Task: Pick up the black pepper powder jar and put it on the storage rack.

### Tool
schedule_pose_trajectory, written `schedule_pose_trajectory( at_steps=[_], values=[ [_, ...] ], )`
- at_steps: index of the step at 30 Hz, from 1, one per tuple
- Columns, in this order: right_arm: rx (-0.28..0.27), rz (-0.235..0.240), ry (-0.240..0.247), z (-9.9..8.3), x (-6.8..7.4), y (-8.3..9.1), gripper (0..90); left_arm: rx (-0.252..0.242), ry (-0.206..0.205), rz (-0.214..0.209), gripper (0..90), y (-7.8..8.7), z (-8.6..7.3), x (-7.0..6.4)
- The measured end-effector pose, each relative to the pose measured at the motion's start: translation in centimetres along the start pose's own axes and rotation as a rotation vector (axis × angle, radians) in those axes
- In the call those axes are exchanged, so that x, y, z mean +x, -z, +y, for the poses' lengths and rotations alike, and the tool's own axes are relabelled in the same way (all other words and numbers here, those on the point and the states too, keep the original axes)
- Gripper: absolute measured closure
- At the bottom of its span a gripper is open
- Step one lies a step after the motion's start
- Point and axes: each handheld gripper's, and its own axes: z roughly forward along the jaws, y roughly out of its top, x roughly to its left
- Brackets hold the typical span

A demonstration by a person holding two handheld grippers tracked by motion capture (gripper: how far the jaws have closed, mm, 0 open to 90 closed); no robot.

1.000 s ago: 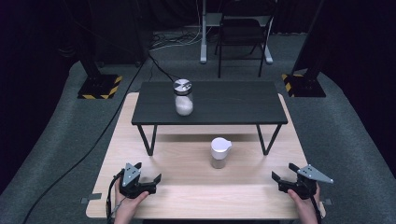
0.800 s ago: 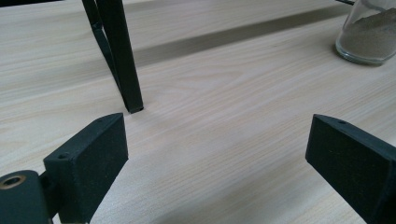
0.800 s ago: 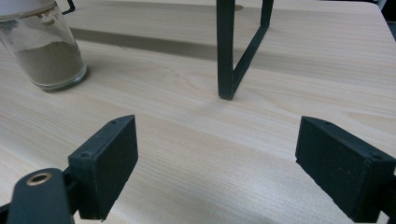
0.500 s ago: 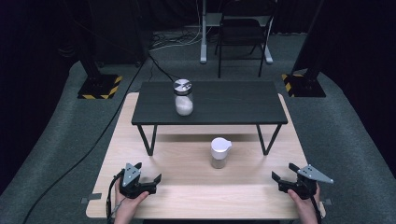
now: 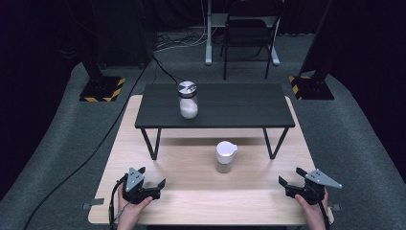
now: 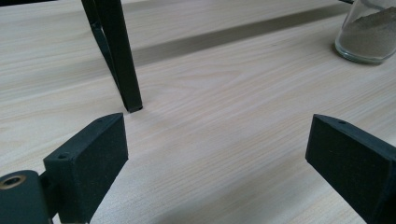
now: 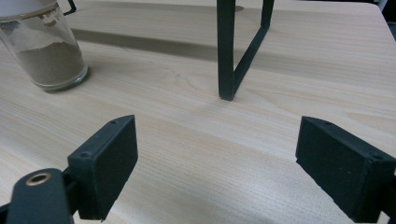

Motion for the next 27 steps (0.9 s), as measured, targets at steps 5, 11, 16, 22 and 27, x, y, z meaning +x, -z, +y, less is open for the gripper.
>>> schedule_pose_trajectory(
  at_steps=[5, 11, 16, 22, 27],
  values=[
    [0.0, 0.001, 0.0, -0.02, 0.01, 0.04, 11.8, -0.001, -0.001, 0.001, 5.6, 0.01, -0.02, -0.04],
    [-0.002, 0.001, -0.001, -0.05, -0.01, 0.06, 11.8, 0.0, -0.001, 0.0, 5.6, 0.0, 0.01, -0.01],
    [-0.004, 0.008, 0.011, -0.07, 0.04, 0.06, 11.6, 0.0, -0.001, 0.0, 5.6, 0.0, 0.0, -0.02],
    [-0.02, 0.047, 0.034, -0.01, -0.22, 0.08, 10.0, -0.001, -0.002, -0.001, 5.6, -0.01, -0.01, -0.06],
    [-0.053, 0.107, 0.054, 0.45, -0.08, 0.15, 6.1, 0.0, -0.002, 0.0, 5.6, -0.01, 0.0, -0.07]
  ],
)
